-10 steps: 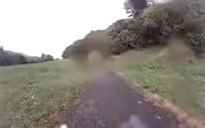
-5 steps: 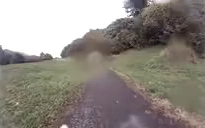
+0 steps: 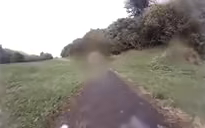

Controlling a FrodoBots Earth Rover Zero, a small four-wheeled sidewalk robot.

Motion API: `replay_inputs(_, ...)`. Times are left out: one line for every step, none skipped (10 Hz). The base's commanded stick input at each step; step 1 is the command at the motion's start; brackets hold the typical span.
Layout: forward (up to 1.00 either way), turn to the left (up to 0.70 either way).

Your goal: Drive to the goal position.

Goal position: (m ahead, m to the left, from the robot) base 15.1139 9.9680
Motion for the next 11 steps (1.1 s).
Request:
replay_inputs(0.7,0.0)
replay_inputs(0.7,0.0)
replay_inputs(0.7,0.0)
replay_inputs(0.7,0.0)
replay_inputs(0.7,0.0)
replay_inputs(0.7,0.0)
replay_inputs(0.7,0.0)
replay_inputs(0.7,0.0)
replay_inputs(0.7,0.0)
replay_inputs(0.7,-0.02)
replay_inputs(0.7,-0.25)
